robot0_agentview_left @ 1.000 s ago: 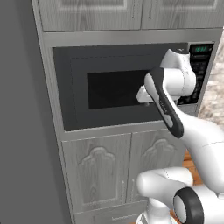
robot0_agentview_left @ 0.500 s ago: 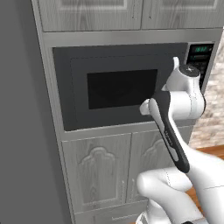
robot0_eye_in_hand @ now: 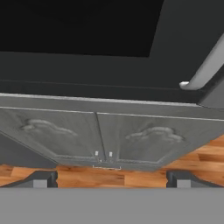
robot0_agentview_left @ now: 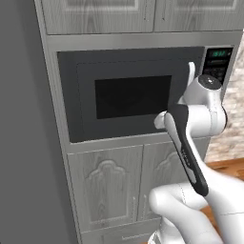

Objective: The microwave is finished heating the steak and cucumber. Take the bowl containing the food and place it on the dining counter.

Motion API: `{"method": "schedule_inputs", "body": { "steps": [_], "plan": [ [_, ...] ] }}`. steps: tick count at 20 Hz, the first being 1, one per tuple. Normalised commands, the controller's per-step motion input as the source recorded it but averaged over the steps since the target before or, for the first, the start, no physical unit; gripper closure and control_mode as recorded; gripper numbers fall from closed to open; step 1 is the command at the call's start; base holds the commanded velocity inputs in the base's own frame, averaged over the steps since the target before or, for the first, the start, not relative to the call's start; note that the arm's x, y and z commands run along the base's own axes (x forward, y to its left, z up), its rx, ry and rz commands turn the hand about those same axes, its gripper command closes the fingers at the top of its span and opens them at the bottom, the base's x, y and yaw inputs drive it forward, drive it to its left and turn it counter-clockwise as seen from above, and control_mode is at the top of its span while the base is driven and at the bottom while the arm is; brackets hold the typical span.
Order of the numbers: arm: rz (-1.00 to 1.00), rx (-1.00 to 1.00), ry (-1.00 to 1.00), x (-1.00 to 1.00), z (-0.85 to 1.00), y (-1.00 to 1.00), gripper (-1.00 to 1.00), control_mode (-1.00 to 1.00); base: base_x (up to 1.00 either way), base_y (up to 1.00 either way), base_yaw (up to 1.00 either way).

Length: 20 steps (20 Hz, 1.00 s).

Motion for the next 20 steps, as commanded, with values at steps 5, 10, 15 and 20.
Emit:
{"method": "schedule_inputs", "body": {
  "steps": [5,10,15,20],
  "plan": [
    [0.00,0.00,0.00,0.00,0.00,0.00,-1.00,1.00,-0.26,-0.30,0.00],
    [0.00,0.00,0.00,0.00,0.00,0.00,-1.00,1.00,-0.31,-0.26,0.00],
    [0.00,0.00,0.00,0.00,0.00,0.00,-1.00,1.00,-0.37,-0.26,0.00],
    [0.00,0.00,0.00,0.00,0.00,0.00,-1.00,1.00,-0.34,-0.30,0.00]
  ]
}}
